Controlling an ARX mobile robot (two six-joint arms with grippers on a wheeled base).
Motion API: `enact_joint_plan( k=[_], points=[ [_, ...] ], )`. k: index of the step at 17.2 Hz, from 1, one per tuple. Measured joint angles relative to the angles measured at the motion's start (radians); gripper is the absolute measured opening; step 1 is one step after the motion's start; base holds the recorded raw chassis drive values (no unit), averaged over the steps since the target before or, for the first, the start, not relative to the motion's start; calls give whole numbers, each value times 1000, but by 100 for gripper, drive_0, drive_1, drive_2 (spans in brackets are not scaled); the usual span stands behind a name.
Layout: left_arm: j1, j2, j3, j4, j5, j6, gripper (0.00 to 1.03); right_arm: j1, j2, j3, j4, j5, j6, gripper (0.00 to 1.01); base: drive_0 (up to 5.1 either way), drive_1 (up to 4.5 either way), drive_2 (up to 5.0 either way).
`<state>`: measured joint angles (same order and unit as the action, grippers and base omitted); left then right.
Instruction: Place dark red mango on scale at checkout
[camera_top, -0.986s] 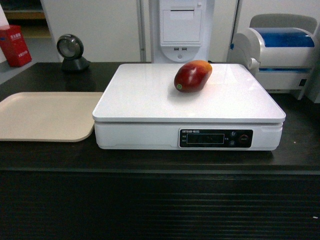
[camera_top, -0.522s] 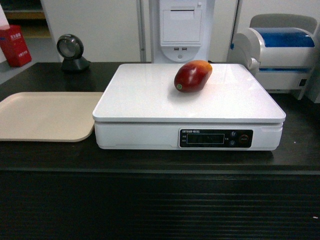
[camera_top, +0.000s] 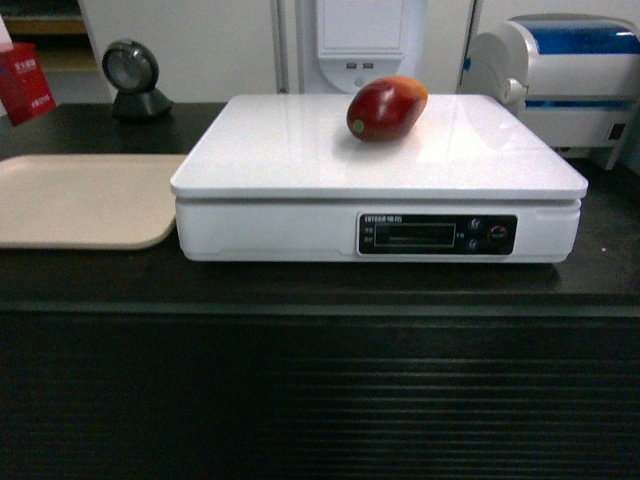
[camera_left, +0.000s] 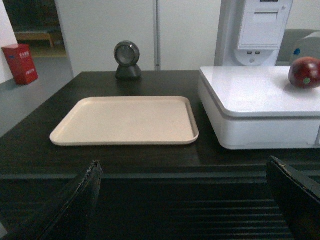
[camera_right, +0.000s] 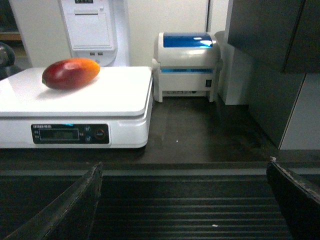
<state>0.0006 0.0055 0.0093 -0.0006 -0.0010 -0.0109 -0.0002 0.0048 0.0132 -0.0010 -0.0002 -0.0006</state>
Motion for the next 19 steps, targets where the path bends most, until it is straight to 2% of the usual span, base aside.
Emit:
enact_joint_plan(
  k=[19],
  points=[
    [0,0,0,-2,0,1,98,0,0,0,-3,-1,-1,98,0,0,0]
  ],
)
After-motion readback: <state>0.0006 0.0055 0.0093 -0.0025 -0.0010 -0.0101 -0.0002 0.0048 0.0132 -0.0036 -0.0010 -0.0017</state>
